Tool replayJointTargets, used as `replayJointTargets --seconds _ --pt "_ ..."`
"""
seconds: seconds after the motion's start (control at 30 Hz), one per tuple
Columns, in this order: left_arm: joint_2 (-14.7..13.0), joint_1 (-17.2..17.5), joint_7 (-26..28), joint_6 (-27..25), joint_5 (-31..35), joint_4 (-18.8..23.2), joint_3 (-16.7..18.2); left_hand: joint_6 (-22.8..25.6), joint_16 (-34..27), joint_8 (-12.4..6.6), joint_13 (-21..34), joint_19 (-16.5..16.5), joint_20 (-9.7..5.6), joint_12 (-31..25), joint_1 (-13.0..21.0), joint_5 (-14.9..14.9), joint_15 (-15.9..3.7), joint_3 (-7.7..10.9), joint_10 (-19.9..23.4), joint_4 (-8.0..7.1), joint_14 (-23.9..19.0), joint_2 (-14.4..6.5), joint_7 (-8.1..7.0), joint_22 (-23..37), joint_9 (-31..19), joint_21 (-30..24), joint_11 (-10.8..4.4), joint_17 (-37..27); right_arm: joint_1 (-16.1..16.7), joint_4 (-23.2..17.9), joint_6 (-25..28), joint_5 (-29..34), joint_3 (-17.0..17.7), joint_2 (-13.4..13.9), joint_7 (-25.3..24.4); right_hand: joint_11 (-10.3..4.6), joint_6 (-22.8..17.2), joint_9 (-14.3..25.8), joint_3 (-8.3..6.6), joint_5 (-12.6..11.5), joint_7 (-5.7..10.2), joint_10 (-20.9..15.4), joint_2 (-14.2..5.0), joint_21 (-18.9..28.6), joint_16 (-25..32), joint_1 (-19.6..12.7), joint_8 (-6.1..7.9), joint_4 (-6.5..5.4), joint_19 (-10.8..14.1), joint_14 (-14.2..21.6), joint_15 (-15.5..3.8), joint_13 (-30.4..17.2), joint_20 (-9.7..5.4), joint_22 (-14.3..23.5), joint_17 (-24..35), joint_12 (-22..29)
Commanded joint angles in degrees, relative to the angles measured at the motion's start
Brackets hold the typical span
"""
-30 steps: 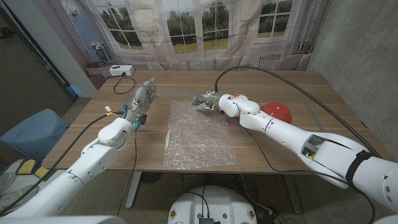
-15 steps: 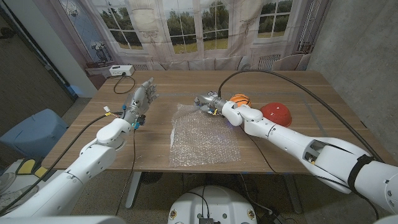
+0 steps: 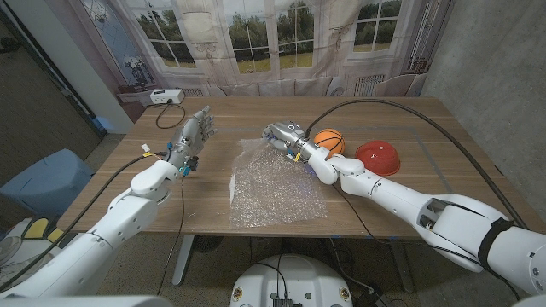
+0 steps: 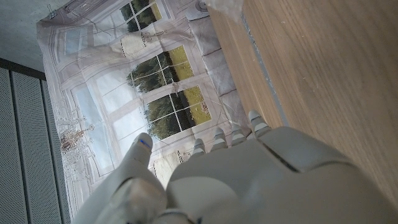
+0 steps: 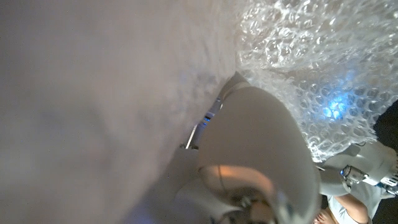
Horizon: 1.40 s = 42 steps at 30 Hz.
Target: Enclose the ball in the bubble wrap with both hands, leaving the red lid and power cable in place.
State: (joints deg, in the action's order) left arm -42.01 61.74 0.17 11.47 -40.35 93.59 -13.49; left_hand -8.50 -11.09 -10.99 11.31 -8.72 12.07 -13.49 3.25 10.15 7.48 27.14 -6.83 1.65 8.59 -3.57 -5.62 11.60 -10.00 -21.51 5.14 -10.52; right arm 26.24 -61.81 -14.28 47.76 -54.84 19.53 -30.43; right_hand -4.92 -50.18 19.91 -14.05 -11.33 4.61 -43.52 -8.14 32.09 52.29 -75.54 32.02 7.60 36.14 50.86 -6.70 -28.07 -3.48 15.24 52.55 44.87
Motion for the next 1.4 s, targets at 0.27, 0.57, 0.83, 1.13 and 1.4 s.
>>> replayJointTargets --seconds 0.27,0.57,0.83,1.13,1.4 --pt "1.06 -3.37 -2.51 0.01 -0.32 -3.68 -1.76 -0.24 0.11 0.31 0.22 0.22 0.13 0.31 -0.64 0.39 0.05 0.01 -0.66 -0.42 0.72 -0.25 -0.12 0.25 -0.26 0.0 0.14 -0.17 3.6 -8.41 -0.86 0.85 4.82 1.88 -9.91 -0.31 -0.35 0.88 -0.02 -0.22 0.0 -3.99 -0.21 1.27 -1.08 -0.26 1.22 0.01 0.29 0.82 -6.1 -3.62 -0.51 0.19 0.72 2.48" --pt "1.5 -4.85 -3.19 -0.14 -0.2 -4.84 -2.53 -0.25 0.1 0.31 0.23 0.23 0.13 0.35 -0.66 0.4 0.07 -0.01 -0.69 -0.47 0.71 -0.26 -0.16 0.25 -0.26 0.04 0.11 -0.17 6.52 -14.52 0.31 0.57 9.31 3.58 -12.53 -0.11 -0.27 1.29 0.01 -0.28 0.1 -3.98 -0.18 1.78 -1.74 -0.2 1.78 0.03 -0.06 1.13 -6.09 -3.77 -0.66 0.2 1.09 2.55" --pt "1.87 -5.89 -3.74 -0.11 -0.06 -5.55 -3.12 -0.24 0.12 0.3 0.24 0.22 0.13 0.37 -0.68 0.42 0.07 -0.03 -0.69 -0.51 0.76 -0.26 -0.09 0.25 -0.26 0.08 0.12 -0.17 8.96 -20.06 3.97 2.97 12.52 5.74 -12.92 -0.13 -0.17 1.69 0.05 -0.33 0.15 -3.94 -0.17 2.39 -2.51 -0.1 2.35 0.03 -0.35 1.46 -6.12 -3.95 -1.01 0.17 1.51 2.61" --pt "2.2 -6.95 -4.07 -0.26 0.35 -6.01 -3.8 -0.24 0.1 0.3 0.25 0.23 0.13 0.37 -0.69 0.43 0.06 -0.05 -0.67 -0.55 0.75 -0.27 -0.1 0.25 -0.26 0.11 0.11 -0.16 12.99 -26.75 8.75 3.55 16.89 8.82 -9.82 -0.51 0.07 1.93 0.11 -0.4 0.61 -4.07 -0.11 2.97 -3.36 0.03 2.75 0.02 -0.76 1.69 -6.16 -3.71 -1.25 0.1 1.93 2.46" --pt "2.69 -7.95 -4.3 -0.49 0.83 -6.33 -4.59 -0.22 0.1 0.29 0.26 0.23 0.13 0.38 -0.69 0.44 0.08 -0.06 -0.64 -0.58 0.75 -0.27 -0.07 0.26 -0.26 0.15 0.16 -0.16 16.97 -33.34 11.85 2.95 20.33 12.02 -3.28 -0.65 0.22 2.0 0.15 -0.48 0.59 -4.12 -0.06 3.43 -4.15 0.13 3.05 0.03 -1.35 1.9 -6.17 -3.73 -1.38 0.01 2.34 2.46"
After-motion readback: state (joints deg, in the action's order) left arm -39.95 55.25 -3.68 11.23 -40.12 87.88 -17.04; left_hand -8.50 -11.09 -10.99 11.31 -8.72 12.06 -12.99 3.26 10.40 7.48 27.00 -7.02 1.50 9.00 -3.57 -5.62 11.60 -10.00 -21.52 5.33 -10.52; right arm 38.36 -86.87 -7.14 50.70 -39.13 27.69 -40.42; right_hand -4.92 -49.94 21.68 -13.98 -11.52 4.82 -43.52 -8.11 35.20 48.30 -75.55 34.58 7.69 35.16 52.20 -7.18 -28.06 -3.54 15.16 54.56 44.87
